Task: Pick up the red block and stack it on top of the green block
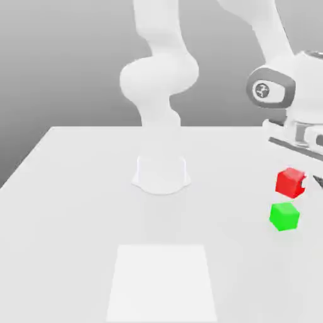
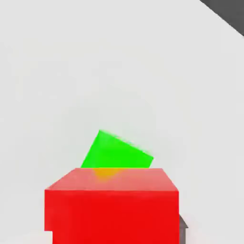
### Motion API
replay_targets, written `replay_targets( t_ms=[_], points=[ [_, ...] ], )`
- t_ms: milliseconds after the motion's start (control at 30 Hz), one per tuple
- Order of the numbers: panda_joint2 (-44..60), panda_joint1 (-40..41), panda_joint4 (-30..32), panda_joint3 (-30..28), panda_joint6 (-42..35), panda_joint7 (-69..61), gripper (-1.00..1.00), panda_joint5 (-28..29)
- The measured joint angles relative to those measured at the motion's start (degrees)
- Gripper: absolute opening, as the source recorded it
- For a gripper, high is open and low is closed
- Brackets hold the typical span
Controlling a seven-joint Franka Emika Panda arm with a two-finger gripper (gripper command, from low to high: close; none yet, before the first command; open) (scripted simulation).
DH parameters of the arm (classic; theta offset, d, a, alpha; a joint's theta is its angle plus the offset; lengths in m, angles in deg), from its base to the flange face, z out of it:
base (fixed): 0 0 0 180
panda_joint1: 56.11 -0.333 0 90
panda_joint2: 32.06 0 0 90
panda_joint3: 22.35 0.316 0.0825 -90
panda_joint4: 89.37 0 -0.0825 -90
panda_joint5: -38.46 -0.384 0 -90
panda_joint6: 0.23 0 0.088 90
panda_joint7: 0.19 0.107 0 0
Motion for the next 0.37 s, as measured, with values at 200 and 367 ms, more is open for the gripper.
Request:
replay_targets(
  t_ms=[200, 367],
  points=[
    [7.7, -0.5, -0.2, -1.2, 7.4, 2.7, 1.00, 3.8],
    [7.9, -0.5, -0.2, -1.2, 7.7, 2.7, 1.00, 3.8]
  ],
)
